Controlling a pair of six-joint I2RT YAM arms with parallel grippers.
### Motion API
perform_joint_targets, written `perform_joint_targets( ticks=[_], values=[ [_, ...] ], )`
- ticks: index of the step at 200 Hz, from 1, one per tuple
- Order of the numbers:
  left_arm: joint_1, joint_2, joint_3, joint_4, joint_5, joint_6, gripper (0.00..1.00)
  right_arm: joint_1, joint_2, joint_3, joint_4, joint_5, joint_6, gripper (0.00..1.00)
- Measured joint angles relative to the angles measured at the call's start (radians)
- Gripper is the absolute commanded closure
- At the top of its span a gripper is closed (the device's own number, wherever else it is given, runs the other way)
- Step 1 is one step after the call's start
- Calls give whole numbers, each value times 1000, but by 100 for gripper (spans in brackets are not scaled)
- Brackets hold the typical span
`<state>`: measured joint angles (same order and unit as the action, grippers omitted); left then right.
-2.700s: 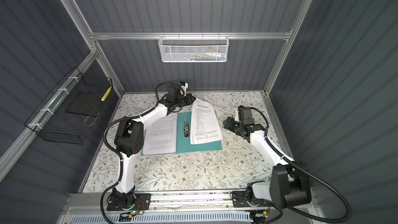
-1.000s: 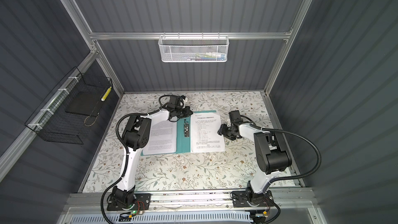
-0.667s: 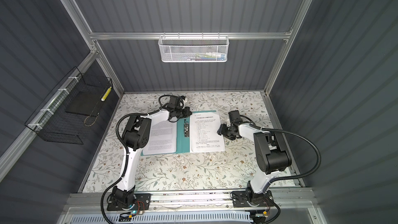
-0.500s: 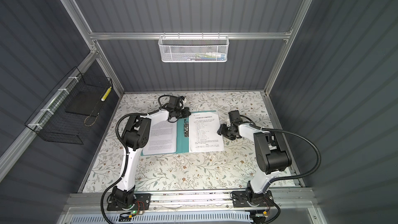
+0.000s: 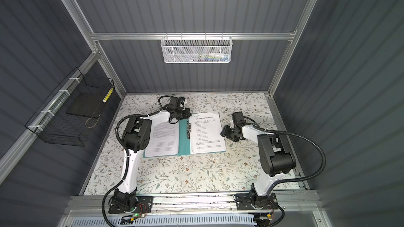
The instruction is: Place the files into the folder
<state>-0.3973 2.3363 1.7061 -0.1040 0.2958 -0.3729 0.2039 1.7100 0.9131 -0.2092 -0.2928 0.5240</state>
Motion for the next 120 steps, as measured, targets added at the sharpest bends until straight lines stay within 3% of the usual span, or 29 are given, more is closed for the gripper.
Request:
perform_joint_targets(
  ticks=[24, 33, 44, 62, 89, 120],
  values=[
    [0, -2, 0, -8, -5, 1, 99, 0, 0, 0, 0, 0, 0, 39],
    [0, -2, 0, -10, -5, 3, 83, 0, 0, 0, 0, 0, 0, 39],
    [0, -2, 1, -15, -2, 9, 56, 1, 0, 0, 0, -3, 0, 39],
    [-1, -13, 8, -17, -8, 13, 36, 10, 0, 3, -1, -4, 0, 39],
    [0, -28, 8, -34, -23, 18, 25, 49, 1, 25, -6, -3, 1, 39],
    [0, -52, -3, -44, -43, 19, 24, 86, 1, 44, -6, -2, 10, 39]
  ],
)
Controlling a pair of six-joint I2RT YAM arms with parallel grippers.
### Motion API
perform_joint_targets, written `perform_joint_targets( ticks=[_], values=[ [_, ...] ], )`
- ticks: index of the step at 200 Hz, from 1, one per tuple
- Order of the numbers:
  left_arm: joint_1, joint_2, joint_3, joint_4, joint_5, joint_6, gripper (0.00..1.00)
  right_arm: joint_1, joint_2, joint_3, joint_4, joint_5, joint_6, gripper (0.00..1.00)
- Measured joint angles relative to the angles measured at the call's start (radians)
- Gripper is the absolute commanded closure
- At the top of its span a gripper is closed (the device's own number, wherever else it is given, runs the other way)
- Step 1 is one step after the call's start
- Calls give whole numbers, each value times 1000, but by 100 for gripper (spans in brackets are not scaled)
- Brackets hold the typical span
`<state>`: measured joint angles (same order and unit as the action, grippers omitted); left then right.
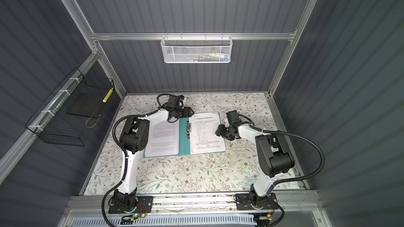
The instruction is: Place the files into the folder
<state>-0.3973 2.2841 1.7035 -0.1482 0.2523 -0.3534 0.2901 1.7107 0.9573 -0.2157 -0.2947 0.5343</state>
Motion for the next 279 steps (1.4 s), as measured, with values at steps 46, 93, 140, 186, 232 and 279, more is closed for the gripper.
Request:
perform_joint_targets(
  ticks=[46, 93, 140, 186, 232, 279],
  values=[
    [0, -81, -23, -5, -22, 0, 24, 17, 0, 5, -10, 7, 5, 39],
    [0, -151, -76, 15, -33, 3, 19, 18, 0, 6, -21, 15, 4, 39],
    [0, -178, -158, 21, -58, 3, 18, 17, 0, 6, -33, 29, 2, 39],
    [0, -243, -229, 22, -82, 3, 18, 14, 0, 23, -46, 28, -4, 39],
    [24, -343, -318, 11, -127, 14, 19, 12, 0, 52, -51, 29, -15, 38],
    [129, -492, -517, -9, -175, 21, 21, 14, -1, 84, -92, 64, -28, 40]
  ],
)
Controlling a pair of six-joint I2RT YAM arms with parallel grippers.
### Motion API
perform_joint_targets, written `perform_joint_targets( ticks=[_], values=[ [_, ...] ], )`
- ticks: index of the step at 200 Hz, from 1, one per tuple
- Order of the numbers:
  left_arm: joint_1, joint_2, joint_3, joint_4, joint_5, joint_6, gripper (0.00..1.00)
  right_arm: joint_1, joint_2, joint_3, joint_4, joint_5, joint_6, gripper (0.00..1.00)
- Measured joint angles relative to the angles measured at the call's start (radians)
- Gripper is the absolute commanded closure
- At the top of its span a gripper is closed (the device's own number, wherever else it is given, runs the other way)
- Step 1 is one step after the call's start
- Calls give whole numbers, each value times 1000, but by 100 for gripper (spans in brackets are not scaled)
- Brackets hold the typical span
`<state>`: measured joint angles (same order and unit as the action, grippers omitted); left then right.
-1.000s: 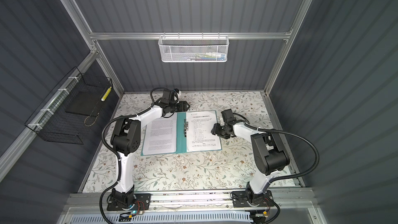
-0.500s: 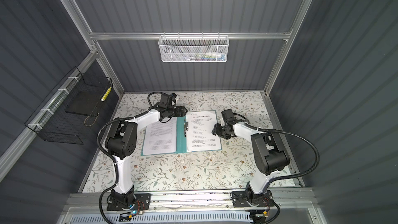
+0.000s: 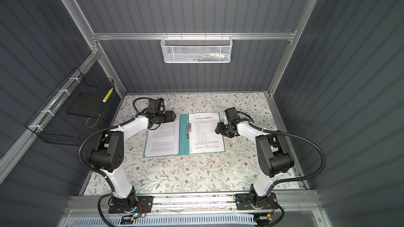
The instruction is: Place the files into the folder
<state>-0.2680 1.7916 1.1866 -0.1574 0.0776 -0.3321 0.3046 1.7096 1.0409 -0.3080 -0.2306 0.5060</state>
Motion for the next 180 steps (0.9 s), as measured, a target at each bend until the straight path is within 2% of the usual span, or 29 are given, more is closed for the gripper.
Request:
perform_joint_targets(
  ticks=[30, 57, 79, 102, 137, 152, 180],
  values=[
    [34, -127, -141, -5, -19, -7, 26, 20, -3, 64, -35, 29, -11, 41],
    [31, -213, -239, 30, 31, -39, 32, 40, 0, 162, -48, 16, -18, 42],
    [26, -267, -323, 69, 89, -79, 35, 44, 31, 260, -34, -48, -24, 42],
    [16, -296, -383, 95, 127, -108, 35, 47, 137, 413, -33, -145, -54, 42],
    [-19, -290, -391, 151, 156, -126, 29, 64, 299, 608, -58, -259, -97, 42],
    [-29, -254, -375, 192, 177, -128, 28, 73, 319, 617, -64, -286, -101, 42],
    [-41, -103, -277, 269, 243, -139, 28, 85, 303, 585, -54, -316, -98, 42]
  ],
)
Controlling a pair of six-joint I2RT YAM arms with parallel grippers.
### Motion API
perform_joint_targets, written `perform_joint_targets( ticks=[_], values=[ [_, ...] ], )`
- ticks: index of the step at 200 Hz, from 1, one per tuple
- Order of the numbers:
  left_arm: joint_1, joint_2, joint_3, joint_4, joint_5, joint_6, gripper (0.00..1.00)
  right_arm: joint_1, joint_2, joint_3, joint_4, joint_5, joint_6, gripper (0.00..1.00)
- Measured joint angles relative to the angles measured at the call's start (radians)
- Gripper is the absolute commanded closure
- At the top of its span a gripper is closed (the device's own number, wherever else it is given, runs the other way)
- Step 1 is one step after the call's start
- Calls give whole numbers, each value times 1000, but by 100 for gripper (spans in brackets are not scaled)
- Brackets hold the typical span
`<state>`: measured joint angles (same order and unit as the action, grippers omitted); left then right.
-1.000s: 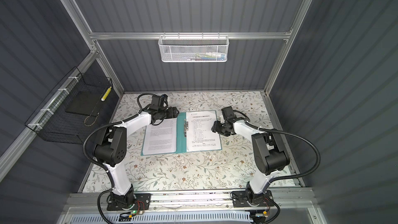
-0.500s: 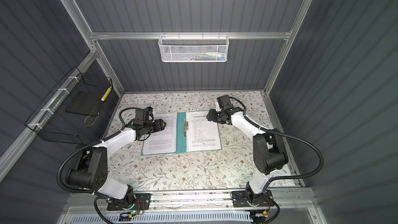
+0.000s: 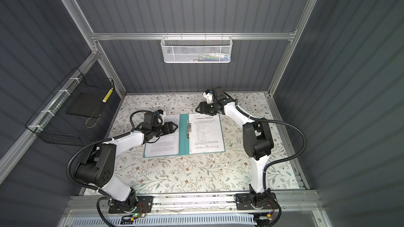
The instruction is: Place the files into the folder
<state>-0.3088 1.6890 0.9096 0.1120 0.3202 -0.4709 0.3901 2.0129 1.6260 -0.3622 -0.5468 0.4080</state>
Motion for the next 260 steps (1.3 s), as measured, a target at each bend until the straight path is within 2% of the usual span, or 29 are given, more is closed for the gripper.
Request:
perform_joint_targets(
  ticks=[48, 93, 260],
  values=[
    [-11, 253, 206, 136, 138, -38, 30, -2, -132, -148, 2, -3, 3, 42],
    [-25, 382, 288, 192, 241, -56, 33, -2, -198, -168, 6, -2, 3, 42],
    [-37, 494, 374, 220, 347, -63, 38, -14, -200, -168, 10, 0, 10, 42]
  ],
)
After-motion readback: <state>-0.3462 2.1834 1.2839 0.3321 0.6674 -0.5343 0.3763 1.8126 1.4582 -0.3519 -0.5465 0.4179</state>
